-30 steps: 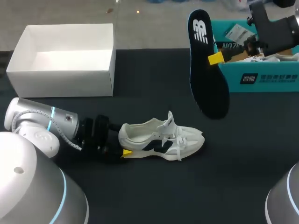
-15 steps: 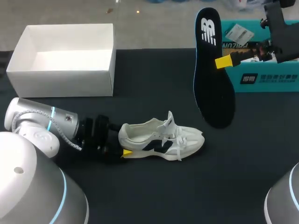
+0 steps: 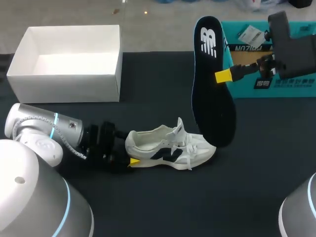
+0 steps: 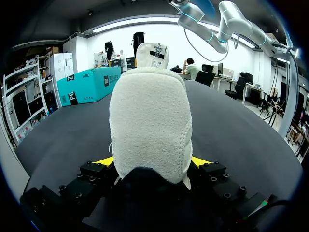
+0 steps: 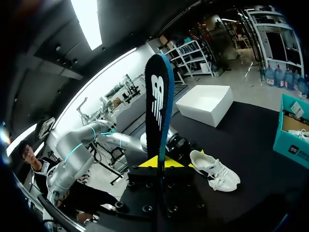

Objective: Take the shoe out of the shoebox, open the shoe tongue, remove and reinsert the insole, then place the shoe into the shoebox

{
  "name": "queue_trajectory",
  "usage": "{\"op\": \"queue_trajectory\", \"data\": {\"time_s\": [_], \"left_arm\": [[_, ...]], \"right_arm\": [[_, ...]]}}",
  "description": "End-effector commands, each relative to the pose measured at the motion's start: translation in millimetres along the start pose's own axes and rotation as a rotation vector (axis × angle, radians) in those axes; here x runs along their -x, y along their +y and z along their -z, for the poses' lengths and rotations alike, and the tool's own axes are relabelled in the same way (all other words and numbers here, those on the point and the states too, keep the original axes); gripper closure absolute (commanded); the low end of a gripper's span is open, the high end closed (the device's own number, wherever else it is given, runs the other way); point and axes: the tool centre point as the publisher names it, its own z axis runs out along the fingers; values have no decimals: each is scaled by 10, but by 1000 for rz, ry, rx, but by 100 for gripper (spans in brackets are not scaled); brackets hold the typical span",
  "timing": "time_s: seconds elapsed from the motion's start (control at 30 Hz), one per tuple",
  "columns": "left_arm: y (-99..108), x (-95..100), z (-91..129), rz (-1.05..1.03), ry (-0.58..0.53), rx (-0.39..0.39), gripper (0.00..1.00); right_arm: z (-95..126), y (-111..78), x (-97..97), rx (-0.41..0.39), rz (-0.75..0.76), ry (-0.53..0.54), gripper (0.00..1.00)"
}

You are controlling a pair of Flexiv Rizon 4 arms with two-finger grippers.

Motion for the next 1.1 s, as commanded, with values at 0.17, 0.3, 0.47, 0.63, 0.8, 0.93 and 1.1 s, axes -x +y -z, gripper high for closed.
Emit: {"op": "queue_trajectory", "data": {"time_s": [0.17, 0.3, 0.47, 0.63, 0.8, 0.93, 1.1], "left_arm": [[32, -7, -19, 0, -2, 0, 100], [32, -7, -19, 0, -2, 0, 100], [32, -7, -19, 0, -2, 0, 100], [32, -7, -19, 0, -2, 0, 100], [32, -7, -19, 0, -2, 0, 100], [32, -7, -19, 0, -2, 0, 100], [32, -7, -19, 0, -2, 0, 100]], "right_arm": [[49, 7, -137, 18, -41, 91, 100], [27, 0, -218, 26, -29, 139, 100], [-4, -3, -237, 11, -21, 135, 100], [-4, -3, -237, 11, -21, 135, 100], [-4, -3, -237, 11, -21, 135, 100], [-4, -3, -237, 11, -21, 135, 100], [-4, -3, -237, 11, -21, 135, 100]]}}
